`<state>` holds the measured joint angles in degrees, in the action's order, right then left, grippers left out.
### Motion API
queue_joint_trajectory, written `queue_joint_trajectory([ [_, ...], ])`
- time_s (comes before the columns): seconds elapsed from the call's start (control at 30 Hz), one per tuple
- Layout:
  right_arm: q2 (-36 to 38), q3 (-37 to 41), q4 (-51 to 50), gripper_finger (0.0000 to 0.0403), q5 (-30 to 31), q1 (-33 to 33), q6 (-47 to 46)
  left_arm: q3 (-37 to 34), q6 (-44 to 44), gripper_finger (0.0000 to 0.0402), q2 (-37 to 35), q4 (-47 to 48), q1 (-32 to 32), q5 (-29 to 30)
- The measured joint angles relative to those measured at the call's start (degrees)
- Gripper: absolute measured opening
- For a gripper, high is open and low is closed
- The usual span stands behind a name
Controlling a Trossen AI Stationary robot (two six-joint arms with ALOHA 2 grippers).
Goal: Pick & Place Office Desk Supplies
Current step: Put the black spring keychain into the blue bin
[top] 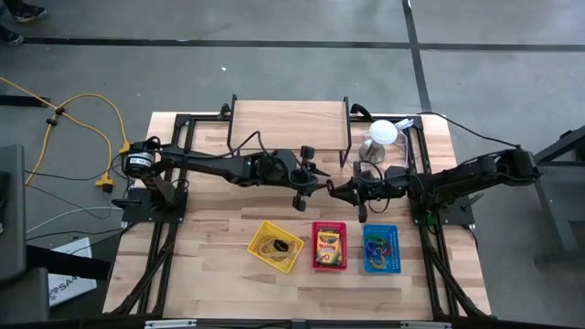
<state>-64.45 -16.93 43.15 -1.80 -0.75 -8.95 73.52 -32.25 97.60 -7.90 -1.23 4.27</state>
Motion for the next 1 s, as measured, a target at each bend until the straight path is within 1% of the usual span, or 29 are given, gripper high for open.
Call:
queue_joint_trajectory([
  [0.1,2.9,0.0,-5.8,0.0026,0.0,0.0,-0.9,0.0,0.0,0.0124,0.0,1.4,0.0,0.0],
  [0.17,5.6,0.0,-10.6,0.0026,-0.2,0.0,-3.3,0.0,0.0,0.0124,0.0,2.2,0.0,0.1],
  [0.27,10.8,0.0,-18.8,0.0026,-2.1,0.0,-6.6,0.0,0.0,0.0124,0.0,3.3,0.0,0.5],
  [0.43,19.2,0.0,-29.9,0.0026,-7.1,0.0,-13.3,0.0,0.2,0.0124,0.0,3.4,0.0,0.5],
  [0.57,23.6,0.0,-37.2,0.0026,-12.9,0.0,-19.7,0.0,0.2,0.0124,0.0,3.4,0.0,0.5],
  [0.73,25.8,0.0,-41.8,0.0026,-23.5,-0.2,-28.8,0.0,0.6,0.0124,0.0,3.4,0.0,0.5],
  [0.83,25.8,0.0,-42.8,0.0026,-28.9,-1.8,-34.8,0.0,0.6,0.0124,0.0,3.4,0.0,0.5],
  [0.93,25.8,0.0,-43.3,0.0026,-31.6,-4.2,-42.1,0.0,0.6,0.0124,0.0,3.4,0.1,0.5],
  [1.0,25.8,0.0,-43.3,0.0026,-31.7,-6.2,-47.2,0.0,0.7,0.0124,0.0,3.4,0.1,0.5],
])
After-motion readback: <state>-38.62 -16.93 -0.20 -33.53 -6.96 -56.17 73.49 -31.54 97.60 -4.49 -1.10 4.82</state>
